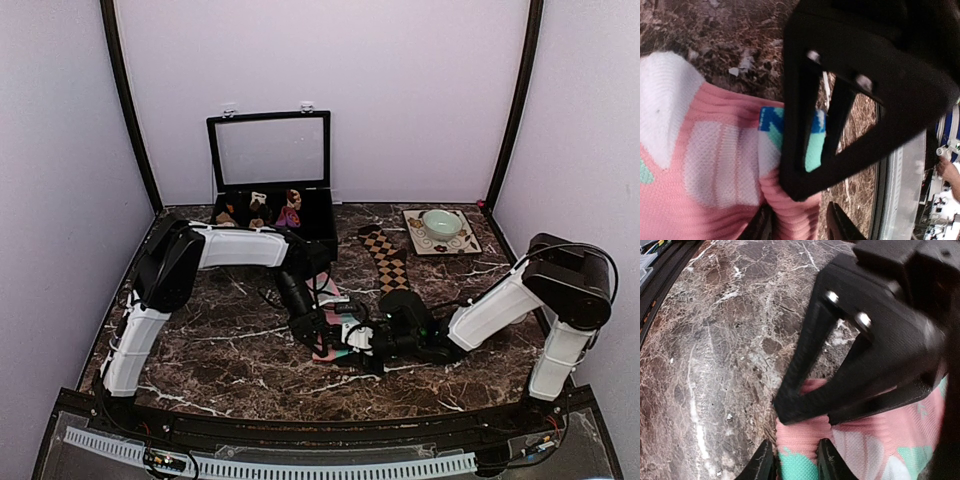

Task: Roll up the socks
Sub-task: Roll the sock at the center of the board.

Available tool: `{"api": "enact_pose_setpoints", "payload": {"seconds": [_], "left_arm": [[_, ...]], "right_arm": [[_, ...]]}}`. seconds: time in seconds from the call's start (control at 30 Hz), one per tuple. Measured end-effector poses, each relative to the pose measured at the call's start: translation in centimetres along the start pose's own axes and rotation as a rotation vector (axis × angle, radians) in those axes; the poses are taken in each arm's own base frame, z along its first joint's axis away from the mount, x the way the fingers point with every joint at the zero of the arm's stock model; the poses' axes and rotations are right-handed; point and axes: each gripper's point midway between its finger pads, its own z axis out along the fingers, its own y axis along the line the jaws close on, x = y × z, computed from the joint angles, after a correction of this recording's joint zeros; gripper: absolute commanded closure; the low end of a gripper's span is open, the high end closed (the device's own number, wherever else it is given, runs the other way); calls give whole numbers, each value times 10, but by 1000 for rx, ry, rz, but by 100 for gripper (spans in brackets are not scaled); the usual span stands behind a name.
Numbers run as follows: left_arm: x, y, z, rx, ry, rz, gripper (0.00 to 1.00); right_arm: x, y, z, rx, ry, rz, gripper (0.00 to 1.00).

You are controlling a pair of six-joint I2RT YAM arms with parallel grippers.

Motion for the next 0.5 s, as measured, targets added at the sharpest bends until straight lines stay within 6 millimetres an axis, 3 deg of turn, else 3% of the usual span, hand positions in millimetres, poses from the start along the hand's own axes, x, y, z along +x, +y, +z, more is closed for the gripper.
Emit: {"api": "enact_pose_setpoints", "payload": {"seconds": [0.03, 0.17, 0.5], "left_arm": [[1, 0, -1, -2, -5, 5, 32], [6, -8, -10, -18, -32, 17, 17], [40, -3, -50, -239, -77, 53, 12]], "right_arm": [[1, -1, -1, 4, -2, 16, 76], [3, -3, -2, 8, -14, 61, 84], [6, -4, 0, -36, -38, 203, 97]]}}
